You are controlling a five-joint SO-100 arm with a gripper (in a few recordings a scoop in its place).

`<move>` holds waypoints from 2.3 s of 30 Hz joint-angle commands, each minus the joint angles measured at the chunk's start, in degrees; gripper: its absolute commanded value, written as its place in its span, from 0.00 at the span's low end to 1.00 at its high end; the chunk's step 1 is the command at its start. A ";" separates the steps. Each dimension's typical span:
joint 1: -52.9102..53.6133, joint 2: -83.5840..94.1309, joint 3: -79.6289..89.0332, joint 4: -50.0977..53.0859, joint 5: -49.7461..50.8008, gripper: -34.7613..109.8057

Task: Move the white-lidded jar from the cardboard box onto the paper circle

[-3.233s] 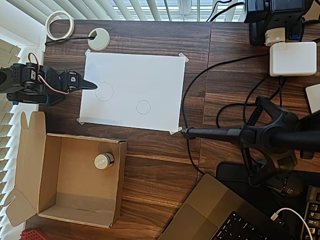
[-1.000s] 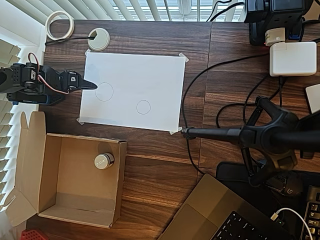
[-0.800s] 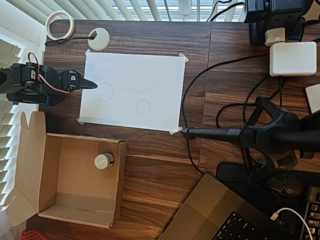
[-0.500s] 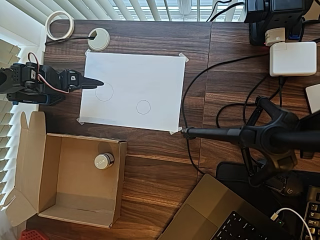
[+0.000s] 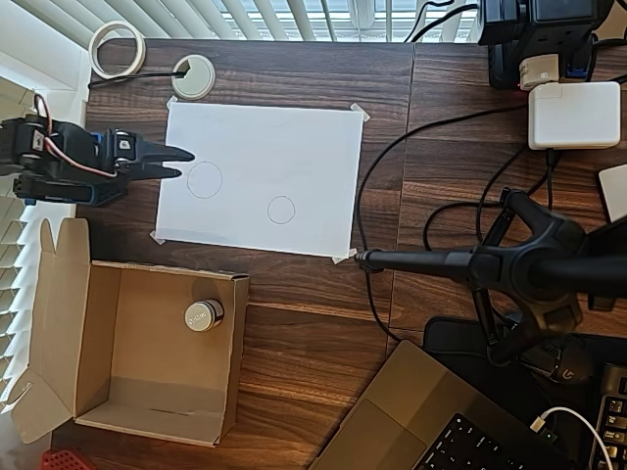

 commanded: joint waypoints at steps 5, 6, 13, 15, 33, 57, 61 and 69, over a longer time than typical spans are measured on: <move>16.26 -9.14 -12.04 -6.42 -20.48 0.46; 18.37 -10.11 -12.48 -7.82 -22.85 0.45; 29.36 -23.12 -18.81 -16.52 -35.95 0.45; 31.46 -27.60 -21.45 -18.81 -37.97 0.45; 44.91 -65.65 -40.87 -24.87 -68.12 0.48; 45.18 -80.77 -40.52 -37.97 -70.93 0.56; 45.44 -82.27 -40.52 -37.97 -72.07 0.55; 45.26 -84.02 -39.64 -35.51 -72.69 0.55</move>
